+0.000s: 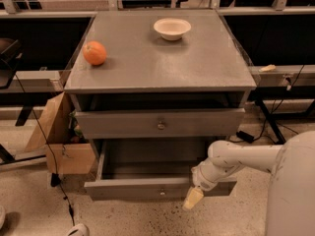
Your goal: Open middle drawer
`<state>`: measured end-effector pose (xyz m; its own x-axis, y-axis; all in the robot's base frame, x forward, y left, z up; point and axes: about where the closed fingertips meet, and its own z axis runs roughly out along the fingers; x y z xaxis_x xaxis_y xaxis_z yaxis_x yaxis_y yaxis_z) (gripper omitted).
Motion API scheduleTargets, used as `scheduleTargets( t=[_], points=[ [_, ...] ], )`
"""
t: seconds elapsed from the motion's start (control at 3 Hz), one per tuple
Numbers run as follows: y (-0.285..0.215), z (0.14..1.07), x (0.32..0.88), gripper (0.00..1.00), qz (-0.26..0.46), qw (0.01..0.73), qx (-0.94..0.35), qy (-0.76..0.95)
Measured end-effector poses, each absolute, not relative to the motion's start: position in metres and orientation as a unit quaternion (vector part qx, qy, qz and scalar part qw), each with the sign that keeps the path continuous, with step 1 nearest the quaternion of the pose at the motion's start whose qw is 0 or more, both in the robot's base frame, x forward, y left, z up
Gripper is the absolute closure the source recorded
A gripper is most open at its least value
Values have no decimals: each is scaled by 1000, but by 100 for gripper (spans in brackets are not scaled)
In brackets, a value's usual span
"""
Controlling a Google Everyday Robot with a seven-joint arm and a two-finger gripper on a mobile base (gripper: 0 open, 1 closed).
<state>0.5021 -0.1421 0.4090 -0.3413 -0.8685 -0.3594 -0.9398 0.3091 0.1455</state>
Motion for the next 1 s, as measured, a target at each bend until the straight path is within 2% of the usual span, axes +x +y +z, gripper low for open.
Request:
scheduleTargets(
  t=[0.33,0.67,1.0],
  points=[
    [-145,406,491,0,168,97,-568,800],
    [-145,408,491,17,168,97,-568,800],
    [-148,407,490,41,167,90,-568,801]
  ],
)
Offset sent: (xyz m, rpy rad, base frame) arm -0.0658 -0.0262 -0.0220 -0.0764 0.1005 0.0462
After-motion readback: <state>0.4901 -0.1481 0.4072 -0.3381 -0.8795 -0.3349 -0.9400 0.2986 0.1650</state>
